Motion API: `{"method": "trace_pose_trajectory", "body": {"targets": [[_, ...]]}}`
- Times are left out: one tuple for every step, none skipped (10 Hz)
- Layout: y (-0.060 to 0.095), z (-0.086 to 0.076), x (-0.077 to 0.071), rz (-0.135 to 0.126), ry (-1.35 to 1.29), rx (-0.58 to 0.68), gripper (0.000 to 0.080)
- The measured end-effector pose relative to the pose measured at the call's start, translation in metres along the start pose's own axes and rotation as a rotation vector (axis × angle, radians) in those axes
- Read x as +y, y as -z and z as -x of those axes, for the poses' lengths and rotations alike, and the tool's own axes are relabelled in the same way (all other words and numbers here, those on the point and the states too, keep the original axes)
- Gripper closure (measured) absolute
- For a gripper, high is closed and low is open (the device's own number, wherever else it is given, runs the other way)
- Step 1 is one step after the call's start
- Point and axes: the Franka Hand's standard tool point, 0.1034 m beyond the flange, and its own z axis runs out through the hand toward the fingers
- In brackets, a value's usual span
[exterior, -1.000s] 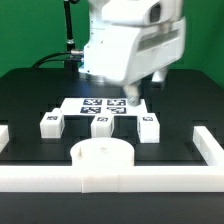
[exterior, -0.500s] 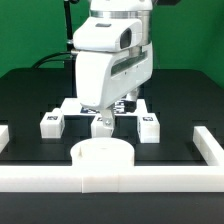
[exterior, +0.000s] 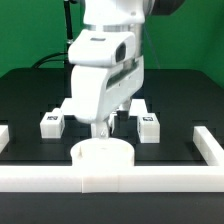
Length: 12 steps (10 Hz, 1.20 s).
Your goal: Assemble stool
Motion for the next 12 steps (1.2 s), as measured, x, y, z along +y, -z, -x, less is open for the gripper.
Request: {"method": "trace_pose_trajectory", "body": {"targets": [[-0.002, -0.002, 0.004, 0.002, 0.000, 0.002, 0.0150], [-0.005, -0.003, 0.005, 0.000, 0.001, 0.002, 0.0150], [-0.013, -0.003, 0.006, -0.007, -0.002, 0.001, 0.0150], [-0.025, 0.000, 0.003, -0.023, -0.005, -0.003, 0.0150], [-0.028, 0.001, 0.001, -0.026, -0.009, -0.004, 0.0150], [-0.029, 0.001, -0.002, -0.028, -0.017, -0.004, 0.0150], [-0.030, 0.000, -0.005, -0.028, -0.023, -0.004, 0.0150], [-0.031, 0.000, -0.005, -0.030, -0.022, -0.005, 0.0150], [-0.034, 0.002, -0.006, -0.034, -0.024, -0.006, 0.0150], [-0.035, 0.004, -0.006, -0.035, -0.027, -0.006, 0.0150], [-0.035, 0.004, -0.006, -0.036, -0.027, -0.007, 0.0180], [-0.035, 0.004, -0.006, -0.036, -0.027, -0.007, 0.0317]]}}
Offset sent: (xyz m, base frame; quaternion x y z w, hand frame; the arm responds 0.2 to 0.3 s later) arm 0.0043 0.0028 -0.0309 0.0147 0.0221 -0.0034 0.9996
